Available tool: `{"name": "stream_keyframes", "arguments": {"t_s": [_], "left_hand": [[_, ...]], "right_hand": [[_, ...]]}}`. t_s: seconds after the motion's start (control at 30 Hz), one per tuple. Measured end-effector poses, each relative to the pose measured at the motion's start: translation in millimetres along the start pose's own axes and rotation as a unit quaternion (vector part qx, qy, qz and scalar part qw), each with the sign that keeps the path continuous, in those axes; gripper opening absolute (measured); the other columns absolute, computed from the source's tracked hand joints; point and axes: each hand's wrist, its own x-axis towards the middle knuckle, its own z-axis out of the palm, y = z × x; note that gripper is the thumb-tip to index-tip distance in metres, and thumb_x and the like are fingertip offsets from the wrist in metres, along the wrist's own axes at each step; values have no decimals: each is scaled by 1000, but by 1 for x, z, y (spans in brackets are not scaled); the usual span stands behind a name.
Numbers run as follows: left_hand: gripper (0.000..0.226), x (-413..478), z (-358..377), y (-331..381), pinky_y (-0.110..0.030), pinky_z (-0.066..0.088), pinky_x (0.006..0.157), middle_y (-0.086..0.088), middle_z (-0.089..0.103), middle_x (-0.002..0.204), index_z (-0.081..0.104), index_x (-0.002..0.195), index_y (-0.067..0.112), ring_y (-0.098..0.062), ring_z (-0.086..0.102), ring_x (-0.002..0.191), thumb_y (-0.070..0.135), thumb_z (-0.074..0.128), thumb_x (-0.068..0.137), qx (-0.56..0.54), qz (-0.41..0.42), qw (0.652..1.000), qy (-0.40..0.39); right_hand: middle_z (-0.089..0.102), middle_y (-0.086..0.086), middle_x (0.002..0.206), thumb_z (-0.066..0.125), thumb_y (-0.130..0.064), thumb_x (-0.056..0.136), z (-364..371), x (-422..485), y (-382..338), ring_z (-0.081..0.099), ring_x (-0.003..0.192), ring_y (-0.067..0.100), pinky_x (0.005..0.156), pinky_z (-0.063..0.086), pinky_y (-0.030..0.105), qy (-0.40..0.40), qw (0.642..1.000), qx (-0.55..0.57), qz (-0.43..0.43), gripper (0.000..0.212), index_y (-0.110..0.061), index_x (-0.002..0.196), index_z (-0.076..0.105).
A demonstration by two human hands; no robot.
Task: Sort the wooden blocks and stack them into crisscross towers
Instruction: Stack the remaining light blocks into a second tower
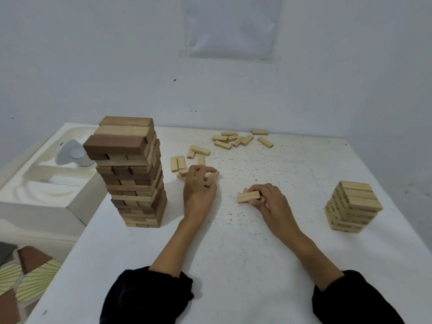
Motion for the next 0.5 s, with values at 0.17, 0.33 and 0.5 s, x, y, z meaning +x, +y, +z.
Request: {"name": "stream_keyframes", "arguments": {"t_s": [0.17, 0.33, 0.5], "left_hand": [[18, -17, 8, 7, -19, 53, 68, 17, 49, 102, 65, 90, 26, 4, 56, 84, 10, 64, 82, -69, -15, 996, -55], [18, -28, 8, 11, -8, 43, 69, 9, 53, 99, 69, 94, 19, 5, 54, 83, 7, 63, 82, -70, 18, 989, -126], [12, -26, 7, 9, -12, 43, 74, 14, 52, 103, 71, 97, 27, 3, 53, 91, 27, 61, 90, -71, 54, 983, -158]], "right_hand": [[56, -23, 94, 47, -47, 84, -19, -13, 3, 46, 87, 0, 75, 34, 18, -68, 996, 56, -28, 19, -39, 99, 56], [52, -8, 106, 48, -45, 85, -23, -17, 4, 40, 102, 8, 89, 27, 8, -66, 997, 38, -34, 25, -33, 104, 59], [43, -14, 103, 48, -51, 83, -34, -38, 11, 34, 104, 3, 93, 26, 10, -51, 999, 4, -14, 26, -39, 103, 60]]}}
